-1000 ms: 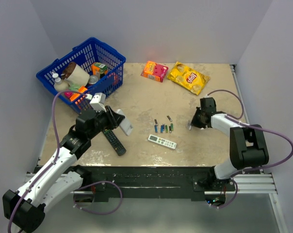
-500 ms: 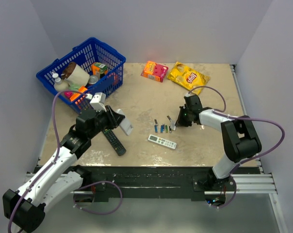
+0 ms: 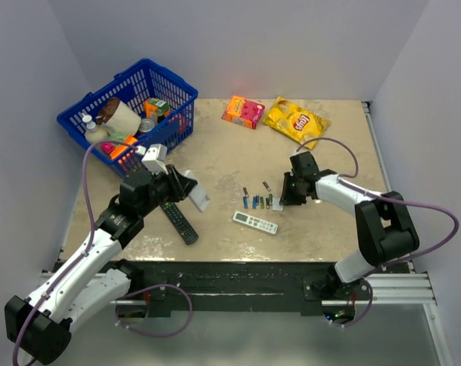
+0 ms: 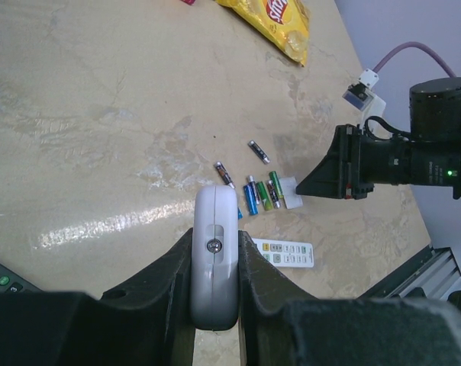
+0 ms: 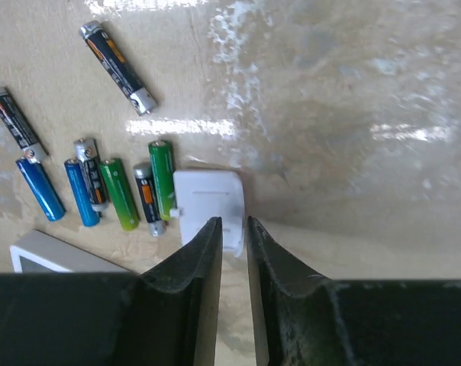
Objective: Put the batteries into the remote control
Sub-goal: Move the battery cover to the center of the board.
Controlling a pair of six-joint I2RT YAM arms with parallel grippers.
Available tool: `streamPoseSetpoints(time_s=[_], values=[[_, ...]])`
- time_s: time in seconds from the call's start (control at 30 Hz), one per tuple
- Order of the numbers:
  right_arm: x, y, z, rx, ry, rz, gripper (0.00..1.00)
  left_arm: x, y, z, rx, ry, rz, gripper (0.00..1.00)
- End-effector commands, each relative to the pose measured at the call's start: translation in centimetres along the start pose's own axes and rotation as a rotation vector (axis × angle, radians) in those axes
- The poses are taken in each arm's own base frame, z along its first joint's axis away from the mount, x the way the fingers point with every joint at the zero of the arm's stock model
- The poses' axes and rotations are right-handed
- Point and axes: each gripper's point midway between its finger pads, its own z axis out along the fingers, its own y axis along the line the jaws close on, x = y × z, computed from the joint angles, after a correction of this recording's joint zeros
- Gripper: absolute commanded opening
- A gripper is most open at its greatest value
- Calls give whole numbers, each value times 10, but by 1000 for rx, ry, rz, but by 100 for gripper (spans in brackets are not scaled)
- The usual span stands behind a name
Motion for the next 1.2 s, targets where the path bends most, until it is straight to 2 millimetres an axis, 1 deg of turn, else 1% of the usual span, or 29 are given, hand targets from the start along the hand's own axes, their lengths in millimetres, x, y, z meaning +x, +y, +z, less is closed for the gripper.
streamPoseSetpoints(time_s=[0.0,0.03,0.13,0.17,0.27,0.3,0.33,0.53,0.67,0.73,0.83,0.9,0.97,1.0,1.17], values=[[-14,-11,-35,122,-90,-52,27,-27,-18,-3,54,-72,5,0],[-20,-6,-44,107,-131,-68,29,-28,-20,-3,58,-72,4,0],[-24,5,-56,89,-184,-114,34,-28,-19,-2,57,-70,2,0],[-21,10,-57,73,-184,-135,36,-27,-20,-2,59,-67,2,0],[-16,12,-58,71,-182,-164,39,-26,-20,-1,60,-64,2,0],[-12,11,-57,75,-172,-172,44,-27,-20,-2,61,-68,0,0],[-9,10,-55,84,-158,-182,45,-26,-20,-1,60,-64,2,0],[4,16,-47,101,-125,-249,46,-25,-20,0,64,-58,-5,0],[14,20,-37,103,-79,-339,47,-25,-21,-1,66,-59,-6,0],[13,14,-36,144,-63,-361,48,-25,-20,-2,65,-59,-3,0],[14,18,-30,134,-36,-387,49,-25,-21,-3,65,-60,-3,0],[14,12,-25,177,-8,-386,49,-27,-21,-4,65,-65,-3,0],[13,14,-23,177,0,-393,49,-26,-20,-4,63,-65,0,0],[15,12,-21,182,17,-401,49,-26,-20,-4,62,-63,0,0],[13,15,-23,178,19,-418,49,-27,-20,-5,58,-69,3,0]])
